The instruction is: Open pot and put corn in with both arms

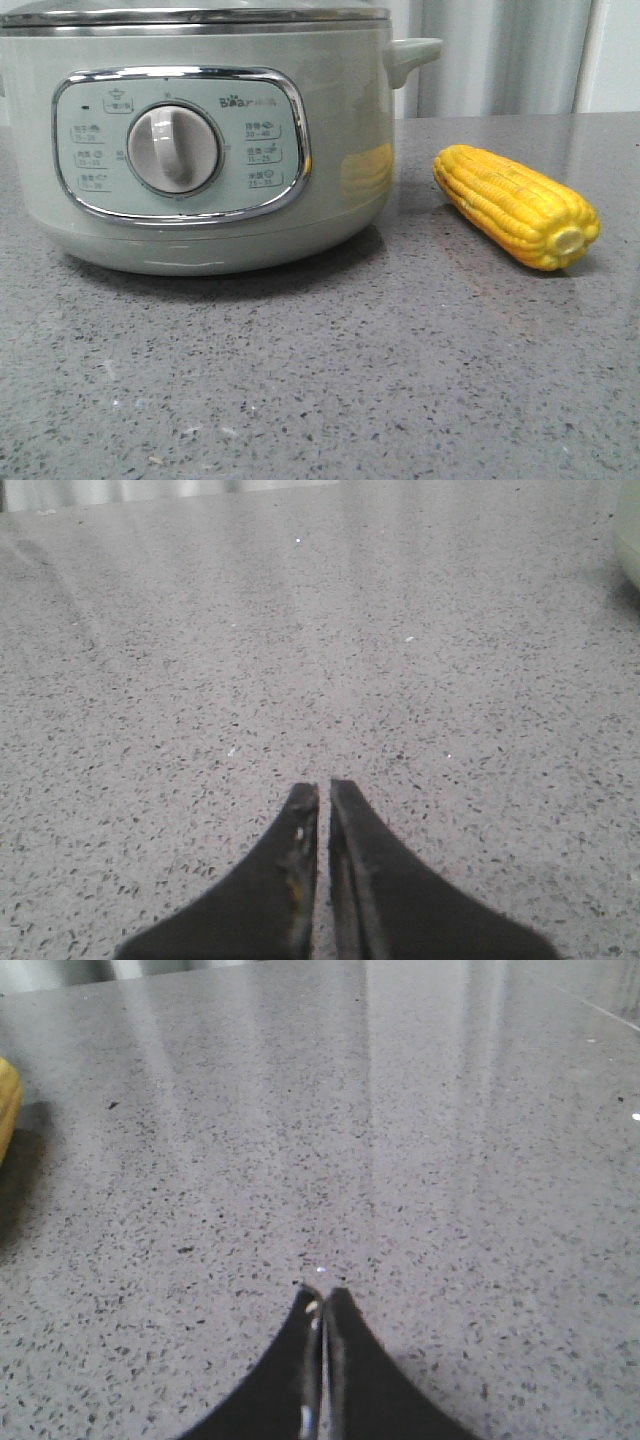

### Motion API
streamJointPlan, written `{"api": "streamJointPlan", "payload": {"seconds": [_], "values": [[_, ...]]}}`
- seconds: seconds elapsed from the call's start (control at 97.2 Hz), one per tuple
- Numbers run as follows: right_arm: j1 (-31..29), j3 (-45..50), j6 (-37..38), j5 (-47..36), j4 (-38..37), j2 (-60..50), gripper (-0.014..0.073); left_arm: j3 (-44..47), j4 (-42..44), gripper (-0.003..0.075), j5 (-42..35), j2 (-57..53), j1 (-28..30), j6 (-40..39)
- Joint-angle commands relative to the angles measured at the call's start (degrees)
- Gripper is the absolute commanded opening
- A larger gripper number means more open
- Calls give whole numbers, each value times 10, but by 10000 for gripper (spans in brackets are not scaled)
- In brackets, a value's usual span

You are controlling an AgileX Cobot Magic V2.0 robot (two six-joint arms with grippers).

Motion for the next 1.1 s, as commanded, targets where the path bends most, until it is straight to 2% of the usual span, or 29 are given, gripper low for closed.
{"api": "streamJointPlan", "payload": {"seconds": [0.0,1.091], "values": [[-3,12,-1,-12,-2,-13,-66,3,0,-20,-23,-19,1,1],[-3,12,-1,-14,-2,-13,-66,3,1,-20,-29,-19,1,1]]}}
